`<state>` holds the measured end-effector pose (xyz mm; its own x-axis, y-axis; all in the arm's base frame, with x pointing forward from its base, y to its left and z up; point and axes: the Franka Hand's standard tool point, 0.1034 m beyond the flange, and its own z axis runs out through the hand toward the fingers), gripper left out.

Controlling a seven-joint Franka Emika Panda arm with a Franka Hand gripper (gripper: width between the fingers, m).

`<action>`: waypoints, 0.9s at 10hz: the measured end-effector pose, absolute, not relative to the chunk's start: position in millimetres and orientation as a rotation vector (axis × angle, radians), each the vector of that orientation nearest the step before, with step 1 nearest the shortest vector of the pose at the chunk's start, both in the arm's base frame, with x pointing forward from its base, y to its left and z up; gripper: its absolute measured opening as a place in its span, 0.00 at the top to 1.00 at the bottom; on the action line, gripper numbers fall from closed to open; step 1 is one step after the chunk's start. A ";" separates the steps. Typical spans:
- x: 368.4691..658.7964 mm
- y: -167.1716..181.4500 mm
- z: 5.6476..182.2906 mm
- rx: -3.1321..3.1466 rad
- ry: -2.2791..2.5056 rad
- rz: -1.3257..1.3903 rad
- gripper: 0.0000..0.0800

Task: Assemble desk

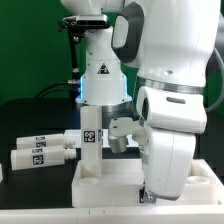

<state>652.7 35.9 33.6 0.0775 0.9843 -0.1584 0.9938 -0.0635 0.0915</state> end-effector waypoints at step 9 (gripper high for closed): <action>645.3 1.0 80.1 2.416 1.743 -0.132 0.20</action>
Offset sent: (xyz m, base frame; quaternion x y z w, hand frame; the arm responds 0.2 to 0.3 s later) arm 0.0000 0.0000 0.0000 0.0000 0.0000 0.0000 1.0000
